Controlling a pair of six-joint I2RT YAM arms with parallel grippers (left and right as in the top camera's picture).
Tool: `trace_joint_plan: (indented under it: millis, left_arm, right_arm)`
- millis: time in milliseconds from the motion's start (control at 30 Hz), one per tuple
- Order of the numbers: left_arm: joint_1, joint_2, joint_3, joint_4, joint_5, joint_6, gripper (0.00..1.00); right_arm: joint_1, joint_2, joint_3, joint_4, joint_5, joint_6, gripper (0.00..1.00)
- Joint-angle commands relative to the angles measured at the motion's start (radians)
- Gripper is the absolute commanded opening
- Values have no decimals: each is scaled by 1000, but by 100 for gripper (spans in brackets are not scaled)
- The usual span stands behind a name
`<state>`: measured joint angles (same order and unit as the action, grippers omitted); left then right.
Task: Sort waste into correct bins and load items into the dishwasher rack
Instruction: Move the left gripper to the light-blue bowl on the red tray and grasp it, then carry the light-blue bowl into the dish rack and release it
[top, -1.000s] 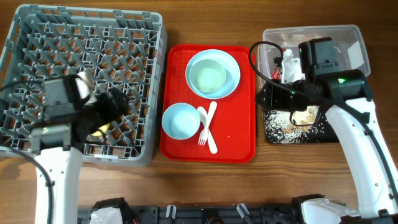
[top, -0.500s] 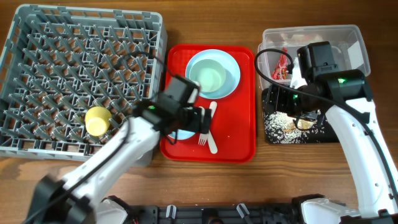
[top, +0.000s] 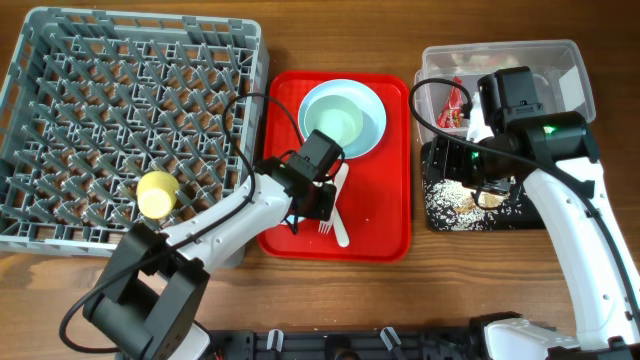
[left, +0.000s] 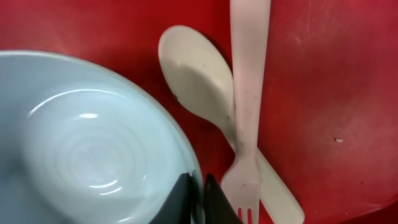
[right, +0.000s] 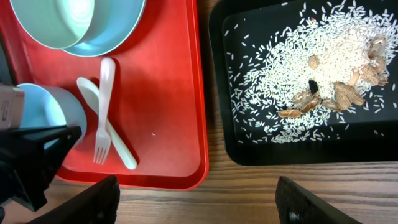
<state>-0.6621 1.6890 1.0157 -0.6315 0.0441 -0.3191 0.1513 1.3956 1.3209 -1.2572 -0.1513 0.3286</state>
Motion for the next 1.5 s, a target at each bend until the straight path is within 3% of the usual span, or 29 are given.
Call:
trace_joint_plan:
  millis: [0,333,467,567,800,933,1033,1200,1467]
  left_arm:
    - [-2,-3,14,-3,-8,-3,4]
    - [37,-278,184,-75,25,29,4]
    - [193,-395,200,-79,57,69,4]
    - [352,-414,201,-77,224,139,4]
    - [784,-303,220,5,710,163,4]
    - [897,-179,288,28,861,163,4]
    - [955,-63,307,106,1058,162,4]
    - [1043,92,307,131,1091,155,4]
    - [1141,146,307,90,1092,155,5]
  right_arm:
    - [-2,-7,1,-3,19,11,81]
    - [-2,-7,1,-5,19,2,81]
    - [-2,-7,1,-5,19,-14,81]
    - [-2,-7,1,-4,19,-14,81]
    - [-2,-7,1,-5,19,-14,81]
    - [-2,-7,1,-4,19,-14,81]
    - [-2,-7,1,-2,19,-14,81]
    - [-2,-7,1,2,19,-14,80]
    - [-2,-7,1,4,19,-13,80]
